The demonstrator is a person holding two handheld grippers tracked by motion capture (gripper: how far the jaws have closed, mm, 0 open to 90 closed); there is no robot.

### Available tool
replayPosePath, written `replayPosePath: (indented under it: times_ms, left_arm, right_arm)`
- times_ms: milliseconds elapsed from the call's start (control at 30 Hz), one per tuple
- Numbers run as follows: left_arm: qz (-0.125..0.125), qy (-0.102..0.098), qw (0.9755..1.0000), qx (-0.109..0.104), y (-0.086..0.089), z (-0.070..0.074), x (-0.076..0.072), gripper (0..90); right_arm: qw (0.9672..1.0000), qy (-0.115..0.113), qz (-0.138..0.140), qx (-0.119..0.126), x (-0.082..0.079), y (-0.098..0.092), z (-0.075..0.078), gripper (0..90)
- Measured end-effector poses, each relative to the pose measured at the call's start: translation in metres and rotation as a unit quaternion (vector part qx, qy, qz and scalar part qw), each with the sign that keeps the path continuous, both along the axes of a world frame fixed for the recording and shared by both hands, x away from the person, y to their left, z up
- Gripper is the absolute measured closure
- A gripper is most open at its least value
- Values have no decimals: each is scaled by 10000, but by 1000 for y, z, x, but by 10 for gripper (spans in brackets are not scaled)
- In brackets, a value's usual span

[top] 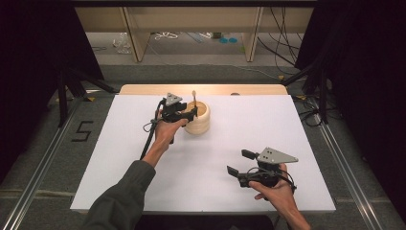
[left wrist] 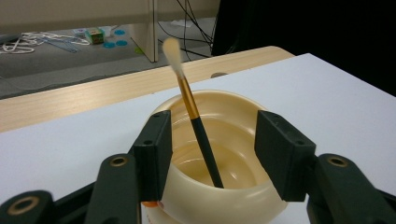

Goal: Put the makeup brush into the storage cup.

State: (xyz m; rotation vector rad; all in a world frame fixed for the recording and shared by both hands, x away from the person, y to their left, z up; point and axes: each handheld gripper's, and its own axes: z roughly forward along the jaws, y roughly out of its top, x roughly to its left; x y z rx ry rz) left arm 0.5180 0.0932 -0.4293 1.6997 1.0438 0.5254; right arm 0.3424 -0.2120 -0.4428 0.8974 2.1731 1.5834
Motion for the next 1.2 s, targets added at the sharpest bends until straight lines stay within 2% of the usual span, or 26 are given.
replayPosePath:
  times_ms: [100,200,233,267,333,367,433,467,500,533,633,667,767,833,900,933,1033,1100,1200]
  left_arm:
    - [-2,-5,10000,-66,2,2,-1,432]
    - [-14,-17,9999,-144,4,5,-4,413]
    - [-28,-25,9999,-145,4,6,-6,409]
    - [-59,-49,9999,-119,5,8,-7,402]
    - [-86,-54,9998,-163,6,11,-10,389]
    - [-107,-67,9998,-154,7,12,-12,381]
    - [-160,-99,9997,-175,8,13,-15,373]
    - [-165,-95,9996,-191,9,13,-17,370]
    - [-176,-100,9996,-187,11,13,-18,364]
    - [-158,-89,9995,-257,12,13,-20,359]
    - [-207,-129,9993,-288,16,13,-26,351]
    - [-238,-119,9992,-293,18,14,-28,346]
    - [-338,-152,9988,-326,21,14,-35,328]
    - [-399,-133,9987,-273,22,15,-40,315]
    - [-507,-197,9980,-321,23,15,-47,308]
    - [-518,-209,9979,-327,23,15,-51,303]
    - [-598,-282,9972,-356,25,14,-61,296]
    - [-623,-337,9970,-323,26,13,-66,294]
    - [-673,-366,9968,-217,26,14,-69,292]
  right_arm:
    - [10000,51,-7,-29,-1,0,0,177]
    - [10000,0,0,4,0,0,0,177]
    - [9999,147,20,64,-1,1,0,177]
    - [9999,145,16,64,-1,1,0,177]
    - [10000,-22,-9,36,0,1,-1,177]
    - [10000,-29,-7,49,0,1,-1,177]
    - [9999,127,21,80,-1,2,-1,177]
    - [9999,145,-9,-38,-2,0,0,177]
    - [9999,128,9,-8,-2,1,0,177]
    - [10000,-39,-10,56,0,1,-1,177]
    - [10000,-16,-10,30,0,0,-1,177]
    - [9999,119,-6,99,-1,1,-1,177]
    - [10000,-14,-91,21,0,0,0,177]
    - [9999,59,-105,-95,-1,-2,1,176]
    - [9999,51,-116,-87,-1,-2,1,176]
    - [10000,-2,-85,27,0,-1,0,177]
    - [9999,50,-116,-85,-1,-2,1,177]
    - [9999,-33,-71,98,1,0,0,177]
    - [9999,-32,-74,87,1,0,0,177]
